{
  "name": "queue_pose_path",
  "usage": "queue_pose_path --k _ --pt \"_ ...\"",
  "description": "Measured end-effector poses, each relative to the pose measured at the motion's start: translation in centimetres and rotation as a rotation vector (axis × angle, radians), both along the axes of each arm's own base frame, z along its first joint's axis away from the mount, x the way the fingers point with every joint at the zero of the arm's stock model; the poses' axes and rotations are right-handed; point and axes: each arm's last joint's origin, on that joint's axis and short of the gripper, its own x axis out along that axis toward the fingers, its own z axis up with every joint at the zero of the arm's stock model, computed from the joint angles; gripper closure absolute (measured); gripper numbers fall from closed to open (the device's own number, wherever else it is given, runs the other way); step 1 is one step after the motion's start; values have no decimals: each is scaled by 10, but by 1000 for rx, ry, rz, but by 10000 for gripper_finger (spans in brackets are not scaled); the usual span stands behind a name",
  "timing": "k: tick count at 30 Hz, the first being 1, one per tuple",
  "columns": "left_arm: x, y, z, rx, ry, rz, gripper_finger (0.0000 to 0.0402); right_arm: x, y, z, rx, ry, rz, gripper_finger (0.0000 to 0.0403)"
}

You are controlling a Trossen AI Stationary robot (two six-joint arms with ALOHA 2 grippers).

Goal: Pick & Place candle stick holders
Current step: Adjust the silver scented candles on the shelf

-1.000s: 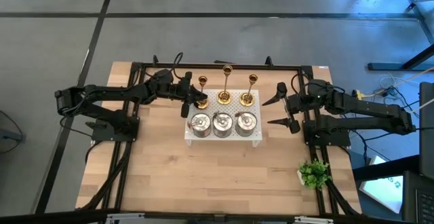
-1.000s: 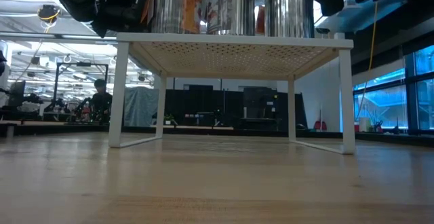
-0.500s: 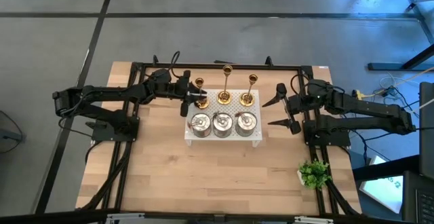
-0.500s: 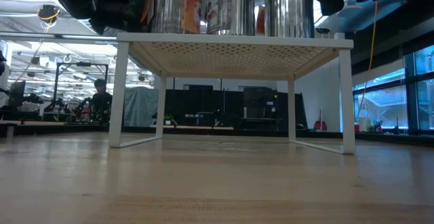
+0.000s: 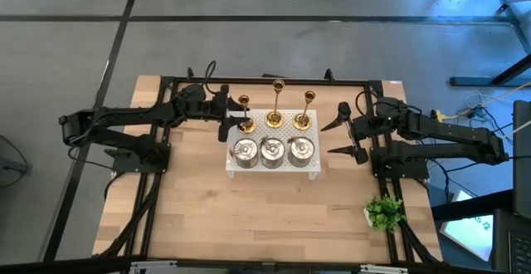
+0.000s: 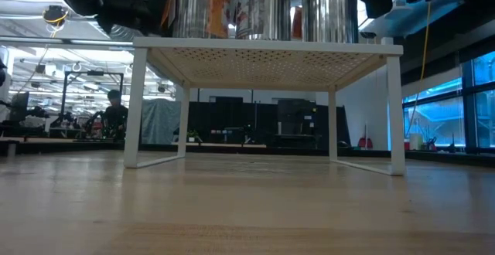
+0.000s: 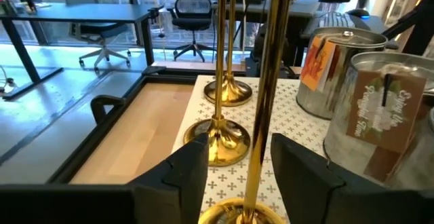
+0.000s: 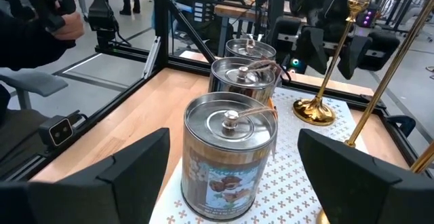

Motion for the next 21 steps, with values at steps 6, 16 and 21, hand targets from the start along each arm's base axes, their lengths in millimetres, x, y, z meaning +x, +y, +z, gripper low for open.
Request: queue_pose_path --k 6,16,21 --pt "-11 -3 8 9 8 48 227 0 0 0 0 1 0 75" --pt "-31 -12 20 -7 21 52 214 0 0 0 0 0 0 75" --pt "-38 -18 21 -45 47 44 214 0 0 0 2 0 0 75"
